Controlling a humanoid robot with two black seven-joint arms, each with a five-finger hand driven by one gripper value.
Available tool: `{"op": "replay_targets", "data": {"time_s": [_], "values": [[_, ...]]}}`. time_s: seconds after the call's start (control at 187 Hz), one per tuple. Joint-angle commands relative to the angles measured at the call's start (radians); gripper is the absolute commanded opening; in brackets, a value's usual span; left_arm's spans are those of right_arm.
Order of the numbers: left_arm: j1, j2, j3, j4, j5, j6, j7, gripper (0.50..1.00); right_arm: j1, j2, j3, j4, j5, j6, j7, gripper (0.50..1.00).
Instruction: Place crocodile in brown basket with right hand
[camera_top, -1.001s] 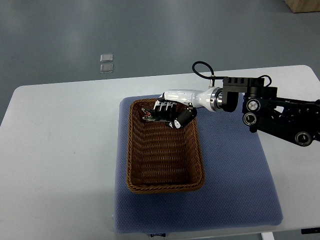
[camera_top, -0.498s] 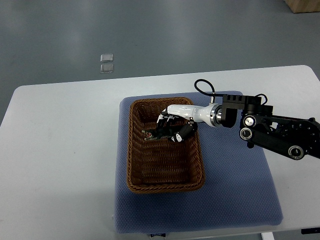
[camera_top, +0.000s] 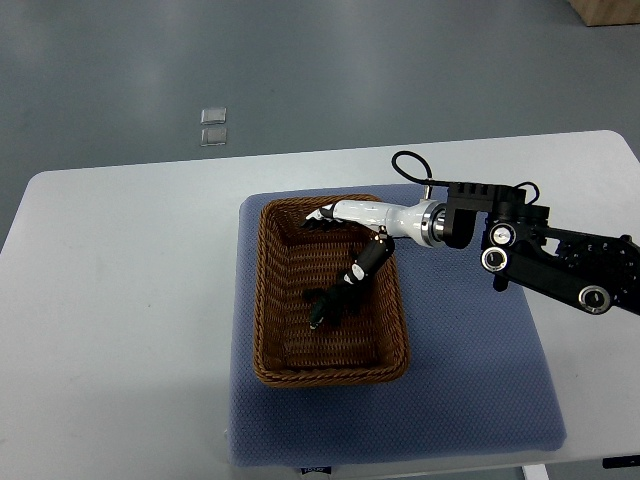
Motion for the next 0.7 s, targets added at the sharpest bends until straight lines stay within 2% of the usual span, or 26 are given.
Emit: {"op": "replay_targets", "data": {"time_s": [0.0, 0.241, 0.45, 0.514, 0.696], "values": [[0.000, 0.000, 0.000, 0.000, 0.000, 0.000, 0.000, 1.000, 0.002, -0.004, 0.044, 0.000, 0.011, 0.010, 0.003, 0.897], [0.000, 0.000, 0.000, -0.002, 0.000, 0.000, 0.000, 1.000, -0.011, -0.014, 0.191, -0.004, 0.091, 0.010, 0.005, 0.897], [0.002, 0.000, 0.000, -0.012, 0.000, 0.000, 0.000, 1.000, -0.120, 0.016, 0.400, -0.052, 0.312, -0.001, 0.008, 0.897], [0.000, 0.000, 0.000, -0.014, 0.000, 0.000, 0.000, 1.000, -0.165, 0.042, 0.467, -0.081, 0.391, -0.002, 0.029, 0.897], [0.000, 0.000, 0.001, -0.023, 0.000, 0.000, 0.000, 1.000, -0.258, 0.169, 0.679, -0.239, 0.669, 0.001, 0.143, 0.897]]}}
